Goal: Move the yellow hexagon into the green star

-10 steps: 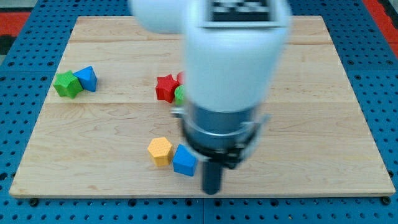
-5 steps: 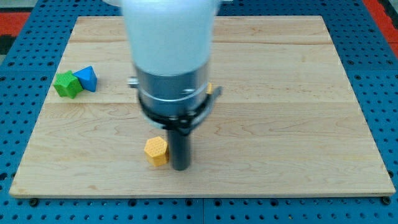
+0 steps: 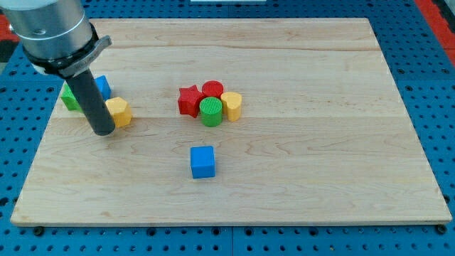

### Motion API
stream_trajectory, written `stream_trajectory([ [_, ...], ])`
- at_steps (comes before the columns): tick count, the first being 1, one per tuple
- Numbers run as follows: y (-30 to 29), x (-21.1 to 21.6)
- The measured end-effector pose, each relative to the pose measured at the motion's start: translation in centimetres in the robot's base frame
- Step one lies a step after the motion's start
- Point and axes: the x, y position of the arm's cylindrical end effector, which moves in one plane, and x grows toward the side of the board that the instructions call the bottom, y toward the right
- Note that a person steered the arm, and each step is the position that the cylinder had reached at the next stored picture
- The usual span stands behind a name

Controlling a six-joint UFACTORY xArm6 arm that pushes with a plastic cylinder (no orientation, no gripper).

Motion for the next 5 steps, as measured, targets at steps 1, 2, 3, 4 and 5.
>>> stream_trajectory([
  [1,1.9,-0.1],
  [2,3.1,0.8],
  [3,6.3,0.6],
  [4,7.1,-0.2],
  [5,6.0,-2.1],
])
